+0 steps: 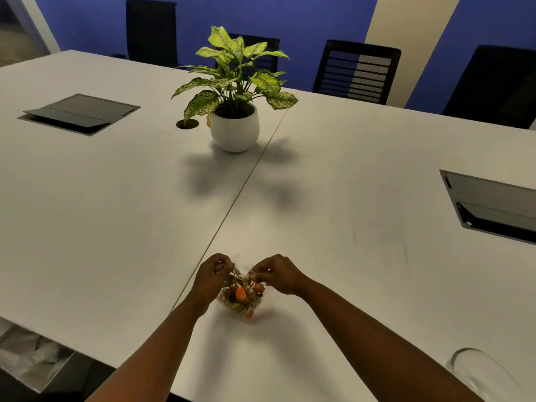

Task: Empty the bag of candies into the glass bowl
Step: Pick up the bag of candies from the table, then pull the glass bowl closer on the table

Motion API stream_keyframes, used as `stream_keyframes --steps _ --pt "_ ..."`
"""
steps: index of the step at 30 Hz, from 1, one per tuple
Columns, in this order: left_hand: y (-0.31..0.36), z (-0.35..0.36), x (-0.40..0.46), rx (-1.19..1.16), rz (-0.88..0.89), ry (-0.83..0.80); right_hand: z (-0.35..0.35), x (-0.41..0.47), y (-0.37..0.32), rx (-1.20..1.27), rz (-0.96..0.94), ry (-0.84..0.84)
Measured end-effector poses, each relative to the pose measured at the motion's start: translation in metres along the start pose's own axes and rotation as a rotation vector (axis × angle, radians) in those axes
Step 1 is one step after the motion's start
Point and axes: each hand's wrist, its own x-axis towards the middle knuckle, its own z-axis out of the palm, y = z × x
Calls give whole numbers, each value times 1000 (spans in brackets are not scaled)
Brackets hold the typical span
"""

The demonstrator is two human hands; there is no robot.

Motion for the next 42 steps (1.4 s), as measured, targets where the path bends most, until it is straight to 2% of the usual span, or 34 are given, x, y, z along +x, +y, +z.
stream_keyframes --steps 6,12,18,24,27,29,32,39,42 --pt "32 31 10 -186 87 -93 -49 -17 1 109 -25 139" --pt "58 72 14 21 152 -384 -102 -40 7 253 -18 232" --pt "72 134 14 118 162 -563 -138 -80 35 257 56 328" --pt "64 180 14 72 119 -576 -165 -129 72 473 222 436" --pt "61 199 14 65 96 -581 -177 -161 103 407 358 501" --pt "60 209 13 72 86 -604 -180 -182 124 169 492 440" --pt "57 222 12 83 76 -629 -181 -206 153 -83 694 227" --pt "53 235 14 101 43 -625 -173 -234 180 -143 915 -54" --pt "50 234 15 111 41 -611 -162 -241 186 -146 964 -12"
